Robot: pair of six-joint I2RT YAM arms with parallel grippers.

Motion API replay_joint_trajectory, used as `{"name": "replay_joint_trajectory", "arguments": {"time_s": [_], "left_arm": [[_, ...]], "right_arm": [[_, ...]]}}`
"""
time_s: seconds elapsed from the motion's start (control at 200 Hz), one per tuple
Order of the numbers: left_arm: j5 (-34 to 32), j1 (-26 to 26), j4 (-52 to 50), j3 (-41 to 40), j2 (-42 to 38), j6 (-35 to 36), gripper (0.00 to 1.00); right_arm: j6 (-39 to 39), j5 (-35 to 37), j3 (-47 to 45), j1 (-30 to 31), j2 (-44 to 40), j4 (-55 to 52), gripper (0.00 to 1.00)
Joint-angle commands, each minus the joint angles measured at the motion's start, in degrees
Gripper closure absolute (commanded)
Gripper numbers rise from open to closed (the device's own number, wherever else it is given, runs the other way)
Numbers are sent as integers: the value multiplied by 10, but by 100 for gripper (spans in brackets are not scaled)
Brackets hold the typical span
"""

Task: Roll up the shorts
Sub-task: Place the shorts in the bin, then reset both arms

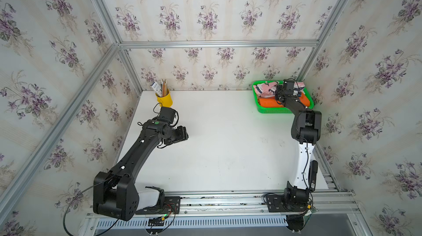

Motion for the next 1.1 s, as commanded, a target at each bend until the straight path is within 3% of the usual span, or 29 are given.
{"name": "replay_joint_trajectory", "arguments": {"time_s": [0.0, 0.13, 0.23, 0.325, 0.42, 0.544, 0.674, 0.759, 0.934, 1.009, 1.094], "left_arm": [[-6, 0, -4, -3, -5, 3, 30], [-27, 1, 1, -12, -13, 7, 29], [-56, 4, 4, -16, -12, 7, 27], [-116, 8, 14, -21, -14, 1, 22], [-203, 13, 24, -23, -17, -7, 13], [-365, 15, 44, -25, -21, -20, 0], [-501, 16, 103, -49, -22, -16, 1], [-562, 15, 180, -79, -10, 27, 1], [-565, 28, 374, -137, 47, 167, 1], [-519, 41, 454, -161, 58, 198, 1], [-419, 59, 596, -221, 76, 234, 1]], "right_arm": [[19, 53, 4, 0, -32, -102, 29], [47, 95, 3, -1, -88, -235, 18], [49, 124, -18, -1, -142, -307, 17], [-2, 143, -74, -1, -213, -294, 18], [-118, 146, -151, -1, -283, -231, 18], [-319, 137, -231, 1, -347, -174, 18], [-484, 203, -360, 23, -419, -108, 18], [-562, 227, -469, 40, -470, -31, 18], [-718, 219, -706, 67, -562, 209, 19], [-755, 184, -780, 68, -579, 317, 19], [-784, 122, -846, 68, -576, 438, 20]]}}
